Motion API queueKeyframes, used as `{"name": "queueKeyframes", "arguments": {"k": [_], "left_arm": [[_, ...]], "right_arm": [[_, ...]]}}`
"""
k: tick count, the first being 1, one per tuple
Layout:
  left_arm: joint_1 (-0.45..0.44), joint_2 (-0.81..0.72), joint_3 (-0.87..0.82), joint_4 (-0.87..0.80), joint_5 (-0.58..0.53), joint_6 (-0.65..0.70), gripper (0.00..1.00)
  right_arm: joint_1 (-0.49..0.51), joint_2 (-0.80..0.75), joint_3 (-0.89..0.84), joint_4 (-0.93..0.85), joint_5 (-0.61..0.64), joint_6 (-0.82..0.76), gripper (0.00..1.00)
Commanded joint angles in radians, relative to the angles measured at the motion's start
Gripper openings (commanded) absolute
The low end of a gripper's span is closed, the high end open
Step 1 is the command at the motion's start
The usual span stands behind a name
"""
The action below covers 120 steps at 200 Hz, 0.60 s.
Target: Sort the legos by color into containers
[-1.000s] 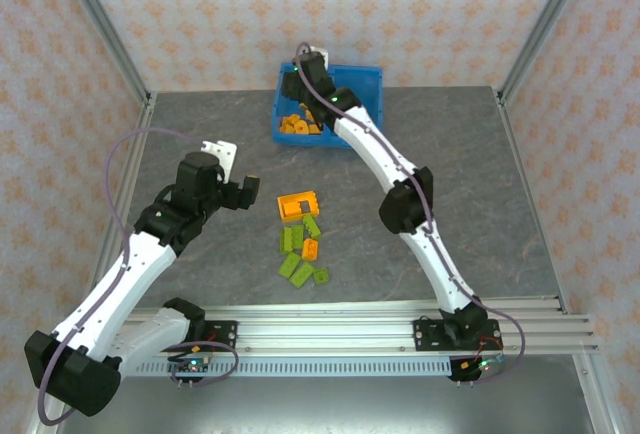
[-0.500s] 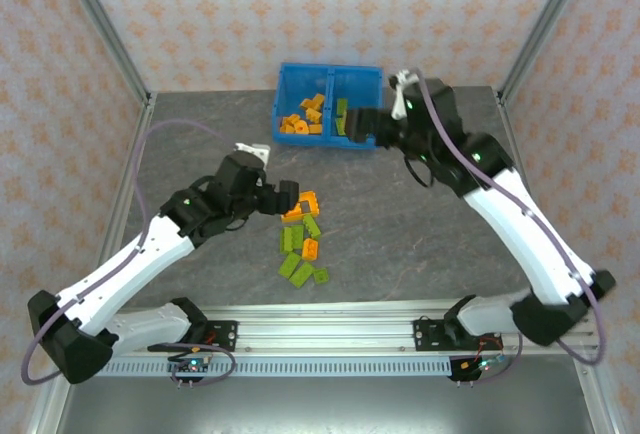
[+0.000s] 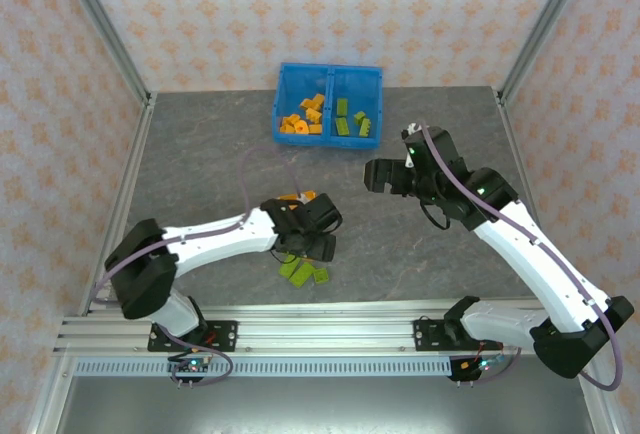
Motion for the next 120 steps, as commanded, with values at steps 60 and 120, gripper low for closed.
{"name": "queueKeyframes", "arguments": {"k": [60,120], "left_arm": [[-0.003,0.13,-0.014,0.114,-0.064,-0.013,0.65],[-0.002,0.175,-0.04,0.141,-0.061,-0.026,0.53]], "right_arm": [[0.002,-0.016,-0.002,-0.023,0.06,0.019,0.99],[0.002,-0.017,0.006,-0.031,0.074,0.03,0.99]]}}
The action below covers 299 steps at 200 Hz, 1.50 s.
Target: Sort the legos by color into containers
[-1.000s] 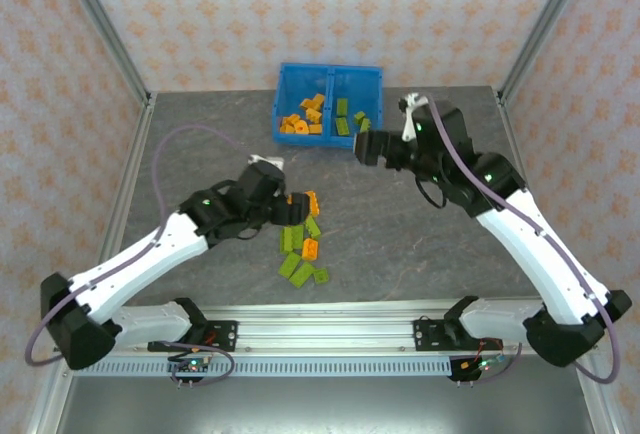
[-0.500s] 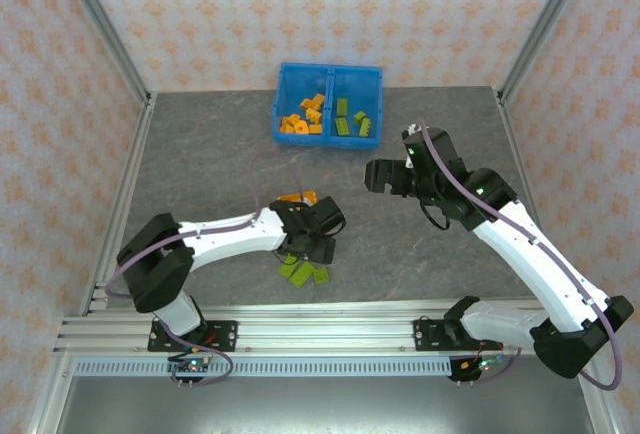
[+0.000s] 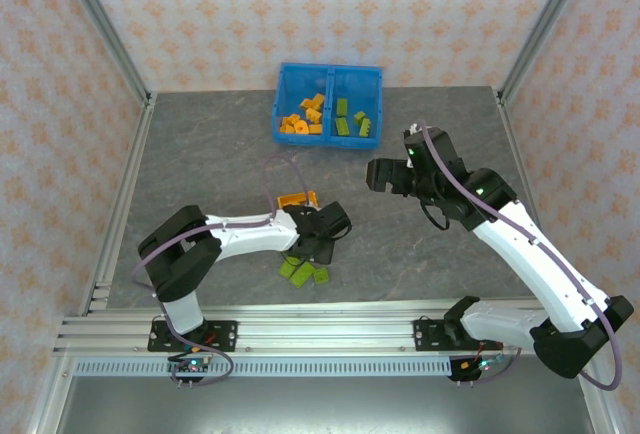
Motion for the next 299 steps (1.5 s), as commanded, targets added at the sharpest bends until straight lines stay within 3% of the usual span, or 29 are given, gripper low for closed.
{"name": "queueKeyframes", "arguments": {"k": [1,56,98,134,186,230,256,299], "left_arm": [[-0.002,0.012,-0.022,0.018,-0.025,-0.017,0.53],[-0.002,-0.029,-0.01,0.02,-0.028,-0.01,0.34],[0.007,-0.189,0.129,-0.105,-0.11,0.055,0.32],[0.137,-0.195,0.345,-0.161,-0.153,0.217,0.32],[0.342,0.112,0.785,-0.124,-0.136,0.398,0.31],[0.455,0.43,1.106,-0.063,-0.148,0.434,0.31],[0.506,0.617,1.347,-0.098,-0.125,0.375,0.31],[0.54,0.786,1.555,-0.053,-0.184,0.346,0.31]], "right_arm": [[0.002,-0.016,0.012,-0.03,0.035,0.016,0.99],[0.002,-0.029,0.031,-0.048,0.042,0.037,0.99],[0.002,-0.078,0.02,-0.02,0.064,0.06,0.99],[0.002,-0.106,-0.016,0.063,-0.115,0.043,0.99],[0.002,-0.204,-0.118,0.149,-0.306,0.11,0.99],[0.002,-0.294,-0.165,0.123,-0.28,0.174,1.0],[0.002,-0.305,-0.164,0.087,-0.266,0.179,0.99],[0.002,-0.304,-0.182,0.11,-0.266,0.203,0.99]]}}
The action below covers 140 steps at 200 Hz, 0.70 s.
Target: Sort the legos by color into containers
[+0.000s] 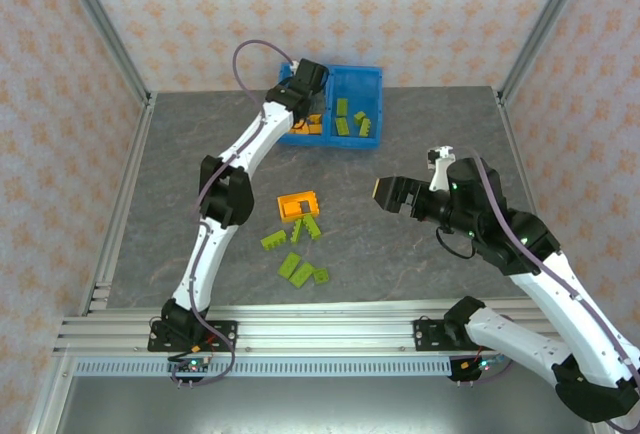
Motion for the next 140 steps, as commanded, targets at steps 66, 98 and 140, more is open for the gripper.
{"name": "queueKeyframes", "arguments": {"k": [66,98,140], "left_arm": [[0.03,0.084,0.231,0.077,-0.096,-0.055,0.57],[0.044,0.001,0.245,-0.006,-0.111,-0.099,0.64],[0.047,-0.273,0.037,-0.159,-0.007,-0.112,0.65]], "right_arm": [[0.002,0.006,-0.015,0.0,0.014,0.039,0.99],[0.002,0.008,-0.012,0.001,0.014,0.046,0.99],[0.002,0.013,-0.026,0.024,0.009,0.063,0.99]]}}
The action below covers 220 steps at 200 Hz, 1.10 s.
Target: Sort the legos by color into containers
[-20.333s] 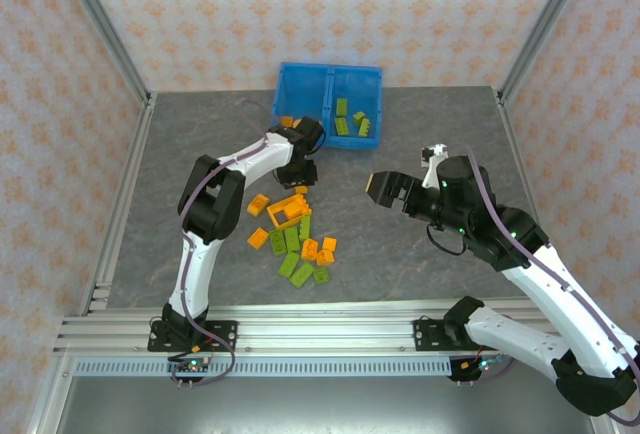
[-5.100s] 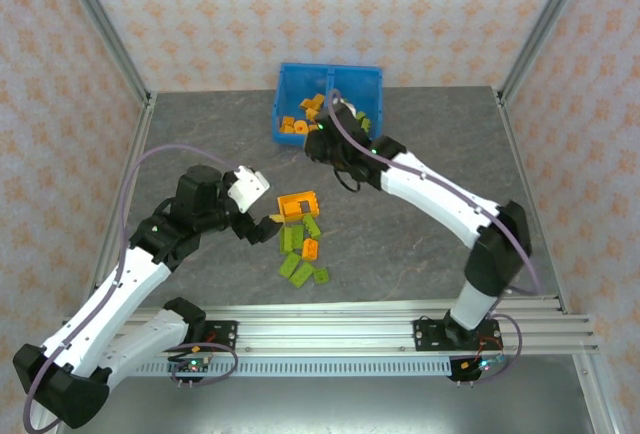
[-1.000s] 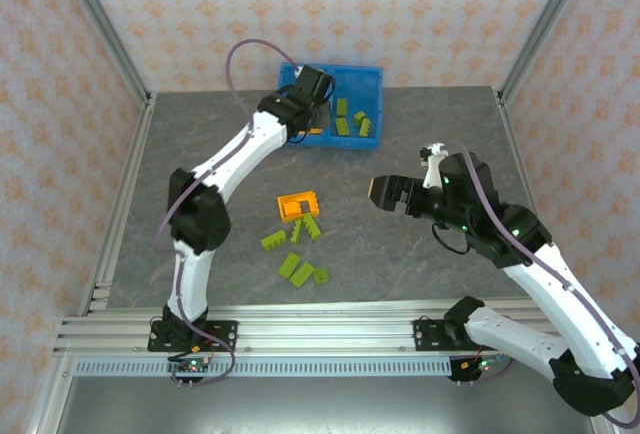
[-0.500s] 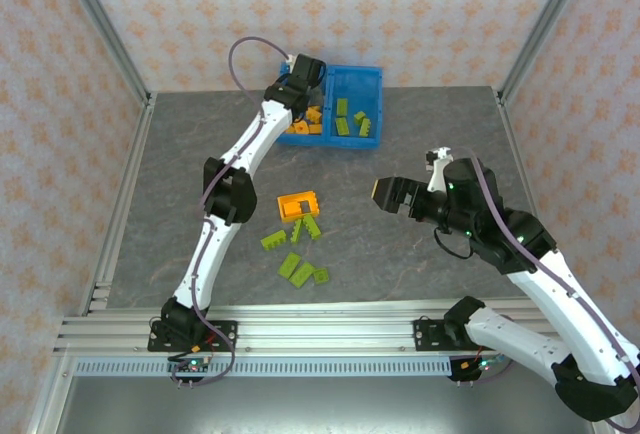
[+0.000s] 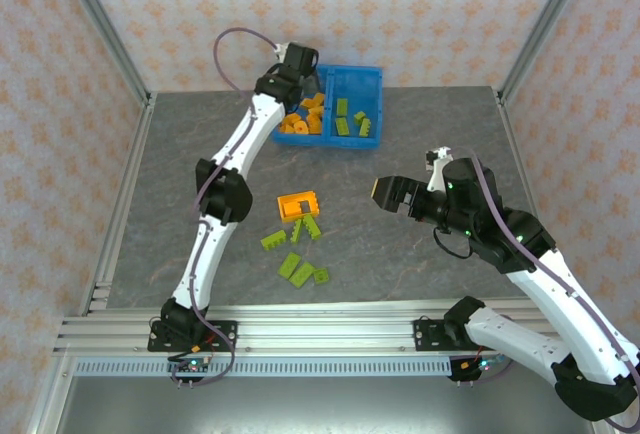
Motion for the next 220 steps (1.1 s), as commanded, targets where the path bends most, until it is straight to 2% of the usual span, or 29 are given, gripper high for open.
{"name": "queueKeyframes", "arguments": {"k": [1,33,50,81,108,142,220], "left_arm": [[0.009,-0.28,-0.135,-0.1,0.058,-0.021,0.65],[0.017,-0.671,-0.728,0.047,0.191,-0.061,0.64],[0.019,-0.829,-0.97,0.081,0.233,-0.07,0.63],[0.018,-1.007,-1.313,0.085,0.335,-0.087,0.61],[0.017,-1.083,-1.576,0.186,0.434,-0.153,0.59],[0.016,-1.024,-1.682,0.294,0.513,-0.175,0.55],[0.011,-0.846,-1.687,0.344,0.492,-0.146,0.37]], "right_arm": [[0.002,0.002,-0.012,0.024,0.008,0.02,0.99],[0.002,0.014,-0.026,0.045,0.004,0.022,0.99],[0.002,0.03,-0.025,0.053,-0.009,0.014,0.99],[0.002,0.079,-0.023,0.08,-0.057,-0.018,0.99],[0.002,0.123,-0.025,0.108,-0.084,-0.015,0.99],[0.002,0.161,-0.022,0.127,-0.102,-0.013,0.99],[0.002,0.121,-0.041,0.093,-0.062,0.0,0.99]]}}
